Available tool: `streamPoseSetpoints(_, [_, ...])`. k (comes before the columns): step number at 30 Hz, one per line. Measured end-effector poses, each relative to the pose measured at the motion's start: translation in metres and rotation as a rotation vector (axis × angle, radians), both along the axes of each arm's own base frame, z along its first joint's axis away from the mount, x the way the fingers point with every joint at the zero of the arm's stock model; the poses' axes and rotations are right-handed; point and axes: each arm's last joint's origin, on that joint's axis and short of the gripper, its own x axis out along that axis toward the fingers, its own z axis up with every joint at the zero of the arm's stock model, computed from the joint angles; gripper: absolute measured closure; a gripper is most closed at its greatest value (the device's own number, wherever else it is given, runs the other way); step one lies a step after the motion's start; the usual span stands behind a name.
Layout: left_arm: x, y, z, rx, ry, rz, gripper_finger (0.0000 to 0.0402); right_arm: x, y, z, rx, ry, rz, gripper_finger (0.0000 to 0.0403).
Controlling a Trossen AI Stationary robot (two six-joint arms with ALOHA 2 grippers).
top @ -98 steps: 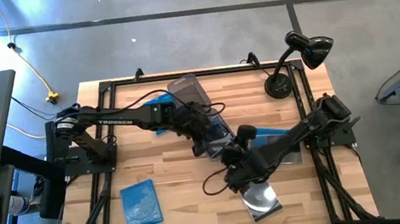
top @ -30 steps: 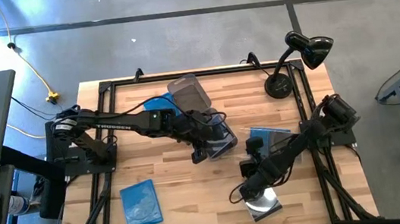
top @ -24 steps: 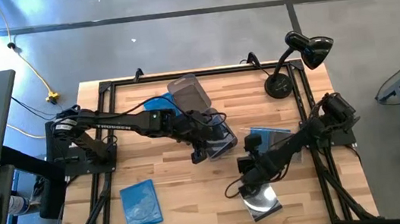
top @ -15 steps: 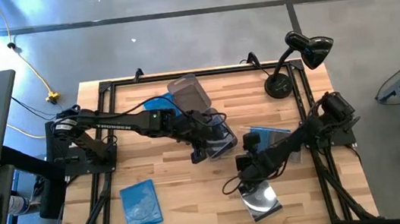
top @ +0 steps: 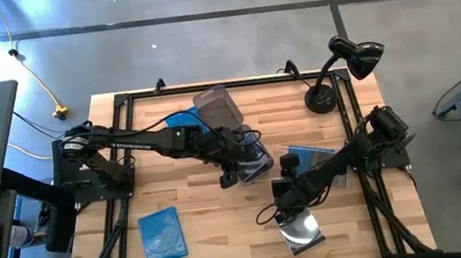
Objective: Pick & place jewel cases by type
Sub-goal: Put the left black CD case into the bottom black bin
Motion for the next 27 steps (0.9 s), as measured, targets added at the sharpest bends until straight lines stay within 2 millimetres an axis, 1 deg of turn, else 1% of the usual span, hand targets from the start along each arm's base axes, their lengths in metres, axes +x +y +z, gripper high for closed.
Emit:
streamPoseSetpoints(9, [0.000,0.000,0.000,0.000,0.000,0.000,0.0234,-0.001,-0.001,0.000,-0.007,0.015,-0.001,0.0337])
streamPoseSetpoints(15, [0.000,0.000,0.000,0.000,0.000,0.000,0.0234,0.003,0.002,0.008,0.002,0.029,0.003,0.0348])
streamPoseSetpoints(19, [0.000,0.000,0.000,0.000,0.000,0.000,0.0234,0.005,0.003,0.009,0.006,0.023,0.003,0.0354])
streamPoseSetpoints(27, [0.000,0.000,0.000,0.000,0.000,0.000,0.0234,0.005,0.003,0.010,0.019,0.024,-0.002,0.0399])
